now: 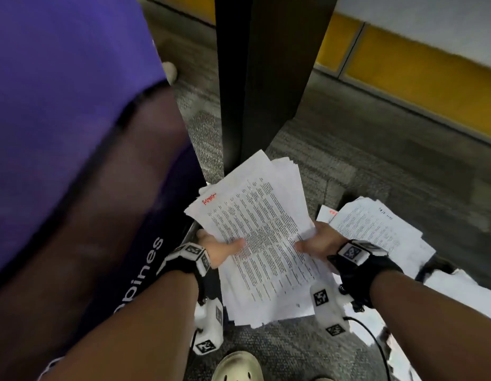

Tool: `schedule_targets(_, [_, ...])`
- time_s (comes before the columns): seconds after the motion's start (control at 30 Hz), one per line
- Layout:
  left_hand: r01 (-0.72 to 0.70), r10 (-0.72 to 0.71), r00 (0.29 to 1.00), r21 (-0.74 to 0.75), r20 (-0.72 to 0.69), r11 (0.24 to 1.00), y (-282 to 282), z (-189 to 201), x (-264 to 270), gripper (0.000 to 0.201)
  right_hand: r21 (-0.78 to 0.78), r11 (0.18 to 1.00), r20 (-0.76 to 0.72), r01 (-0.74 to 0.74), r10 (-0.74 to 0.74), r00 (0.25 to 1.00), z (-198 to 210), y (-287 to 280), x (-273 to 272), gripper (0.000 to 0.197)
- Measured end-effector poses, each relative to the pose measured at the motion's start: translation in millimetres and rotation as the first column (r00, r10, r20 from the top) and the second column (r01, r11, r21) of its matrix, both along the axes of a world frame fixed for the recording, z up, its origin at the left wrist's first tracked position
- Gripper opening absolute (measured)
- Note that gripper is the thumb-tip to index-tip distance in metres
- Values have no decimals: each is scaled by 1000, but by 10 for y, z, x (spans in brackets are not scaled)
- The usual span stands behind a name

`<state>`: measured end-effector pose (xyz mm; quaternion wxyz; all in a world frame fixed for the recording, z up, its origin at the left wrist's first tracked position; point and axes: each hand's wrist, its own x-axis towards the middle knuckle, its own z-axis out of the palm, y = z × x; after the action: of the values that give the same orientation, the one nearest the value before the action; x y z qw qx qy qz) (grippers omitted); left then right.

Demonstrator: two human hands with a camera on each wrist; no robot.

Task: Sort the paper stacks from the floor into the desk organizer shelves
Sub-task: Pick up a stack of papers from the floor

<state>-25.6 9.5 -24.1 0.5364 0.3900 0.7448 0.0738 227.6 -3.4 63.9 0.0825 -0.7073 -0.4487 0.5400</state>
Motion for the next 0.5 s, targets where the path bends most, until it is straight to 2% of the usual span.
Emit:
schedule_targets(0.07, [3,-5,999,57,35,998,23,360,10,142,-2,1000,86,-23,23,996,299,12,53,42])
schedule_targets(0.1, [2,-5,999,67,39,998,21,578,26,149,2,1000,113,-21,21,993,467,11,61,41])
schedule_targets(0.13, [18,-21,998,51,55,999,18,798,37,157,16,999,118,-29,27,993,663,-3,76,42])
schedule_targets(0.2, [71,-68,992,-22,108,997,-39,1241,88,158,42,998,119,-46,41,992,1089,-76,117,47])
schedule_targets(0.3, [168,-159,978,-58,138,984,-137,1908,121,144,84,992,140,-97,84,987,1730,-226,118,47])
schedule_targets(0.37, [207,-204,970,-11,134,978,-236,2346,127,114,121,979,182,-163,139,973,2156,-362,81,43])
schedule_targets(0.5, [264,-274,960,133,63,955,-672,3440,83,94,266,941,208,-211,158,965,3200,-834,-47,37])
